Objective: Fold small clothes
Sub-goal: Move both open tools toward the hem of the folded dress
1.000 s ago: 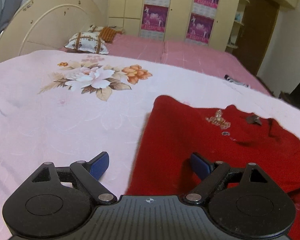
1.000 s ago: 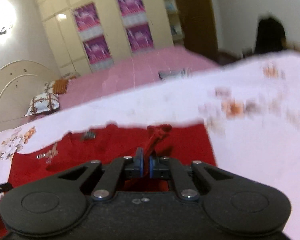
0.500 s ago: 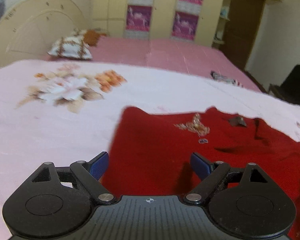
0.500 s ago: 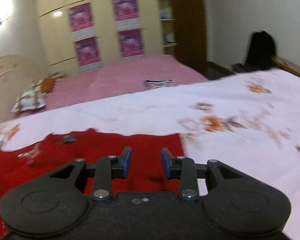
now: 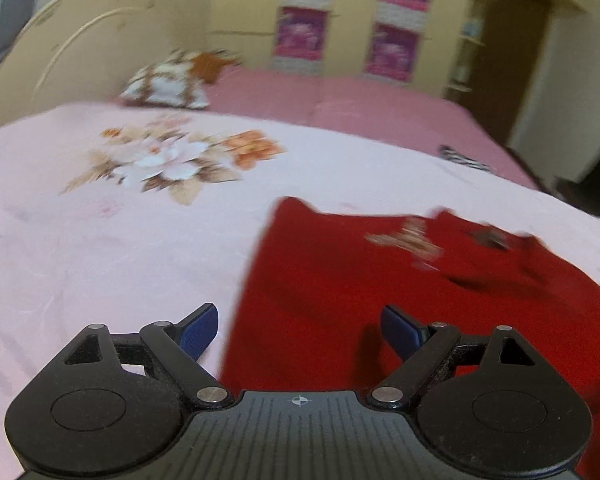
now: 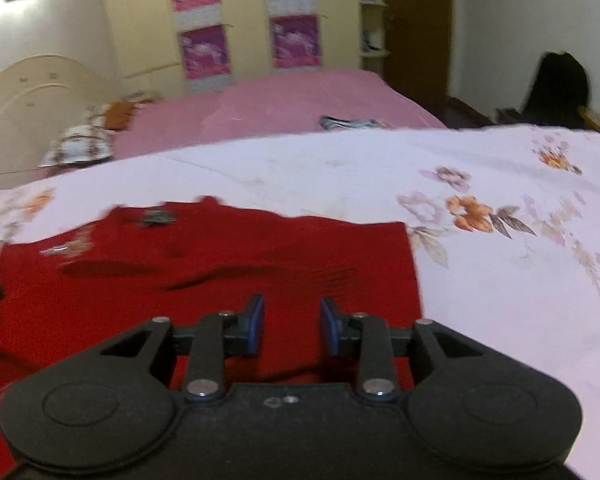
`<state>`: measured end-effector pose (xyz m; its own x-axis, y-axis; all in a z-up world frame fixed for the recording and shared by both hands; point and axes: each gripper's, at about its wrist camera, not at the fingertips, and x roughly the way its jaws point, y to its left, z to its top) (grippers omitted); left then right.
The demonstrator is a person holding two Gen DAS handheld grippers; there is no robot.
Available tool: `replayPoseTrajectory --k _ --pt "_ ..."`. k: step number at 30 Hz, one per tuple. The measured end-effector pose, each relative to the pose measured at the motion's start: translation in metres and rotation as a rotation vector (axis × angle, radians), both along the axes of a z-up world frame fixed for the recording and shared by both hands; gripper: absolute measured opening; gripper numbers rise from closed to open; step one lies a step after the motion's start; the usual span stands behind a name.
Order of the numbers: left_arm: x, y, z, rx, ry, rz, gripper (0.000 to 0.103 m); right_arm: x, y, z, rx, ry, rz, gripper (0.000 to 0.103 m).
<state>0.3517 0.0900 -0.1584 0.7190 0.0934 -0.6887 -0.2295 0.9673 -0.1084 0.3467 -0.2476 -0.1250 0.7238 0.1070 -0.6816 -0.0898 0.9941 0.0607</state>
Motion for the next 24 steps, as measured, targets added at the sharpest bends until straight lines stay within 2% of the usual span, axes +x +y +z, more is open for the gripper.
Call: replayPoseTrajectory --k 3,7,11,12,13,14,19,22,24 --pt "-0.03 -0.025 0.01 -0.006 -0.013 -0.084 0.088 -0.032 0.015 0.008 0.029 0.017 0.077 0.031" --pt "-0.053 -0.055 0.004 -0.049 0.038 -0.164 0.088 -0.068 0.05 0.006 0.046 0.051 0.186 0.03" --pt "-0.064 -0.065 -0.021 0.015 0.112 -0.149 0.088 -0.086 0.077 -0.001 -0.005 0.07 0.26 0.029" --pt "-0.072 -0.062 -0.024 0.042 0.077 -0.158 0.088 -0.09 0.079 -0.005 -0.028 0.073 0.269 0.029" --pt "-0.078 -0.06 -0.025 0.076 0.085 -0.156 0.088 -0.093 0.08 -0.009 -0.066 0.075 0.273 0.029" --pt "-0.085 -0.055 -0.024 0.066 0.084 -0.158 0.088 -0.097 0.077 -0.016 -0.13 0.085 0.265 0.029" --pt "-0.115 -0.038 -0.024 0.097 0.091 -0.126 0.088 -0.124 0.031 -0.021 -0.181 0.041 0.22 0.028" --pt "-0.119 -0.037 -0.016 0.083 0.108 -0.068 0.088 -0.127 0.006 -0.02 -0.136 0.048 0.196 0.028" --pt "-0.128 -0.043 -0.003 0.06 0.075 -0.046 0.088 -0.123 0.002 -0.012 -0.11 0.068 0.178 0.028"
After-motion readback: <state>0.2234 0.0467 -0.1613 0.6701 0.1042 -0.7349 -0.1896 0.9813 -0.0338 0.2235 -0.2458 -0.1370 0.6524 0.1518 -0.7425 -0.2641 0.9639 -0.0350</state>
